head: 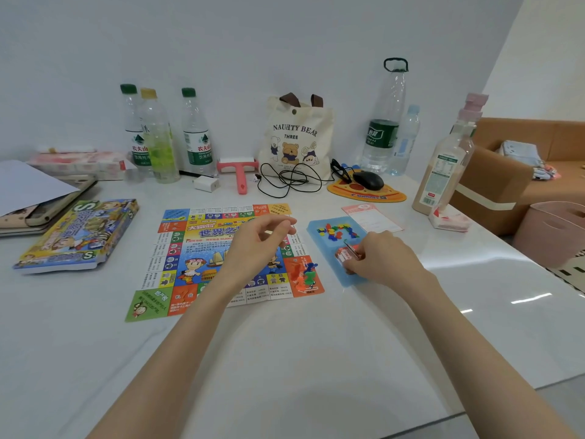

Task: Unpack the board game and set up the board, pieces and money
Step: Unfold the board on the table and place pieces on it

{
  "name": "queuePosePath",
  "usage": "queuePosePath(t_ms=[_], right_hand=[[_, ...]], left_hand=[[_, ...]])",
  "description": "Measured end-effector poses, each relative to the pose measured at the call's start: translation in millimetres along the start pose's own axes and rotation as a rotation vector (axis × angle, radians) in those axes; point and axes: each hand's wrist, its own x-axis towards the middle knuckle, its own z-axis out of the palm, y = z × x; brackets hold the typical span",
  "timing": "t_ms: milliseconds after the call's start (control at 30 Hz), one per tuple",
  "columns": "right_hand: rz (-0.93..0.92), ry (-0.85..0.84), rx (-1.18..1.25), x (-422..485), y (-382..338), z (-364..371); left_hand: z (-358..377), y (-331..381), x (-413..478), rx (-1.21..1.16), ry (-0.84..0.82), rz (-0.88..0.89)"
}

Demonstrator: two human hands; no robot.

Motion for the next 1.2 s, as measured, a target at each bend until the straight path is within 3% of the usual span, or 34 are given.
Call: queuePosePath(t_ms=[300, 967, 1200], right_hand=[[-0.058, -0.062, -0.075, -0.1, -8.9, -10.6], [-0.055, -0.02, -0.147, 2.7, -15.1, -6.0], [0.007, -0.032, -0.05, 5.8, -6.3, -7.8]], left_hand=[[-1.5, 0.5, -0.9, -0.003, -0.003, -0.003], [-1.4, 0.8, -1.5, -0.039, -0.001, 0.003], [-1.5, 1.0, -1.0, -0.033, -0.002, 0.001]])
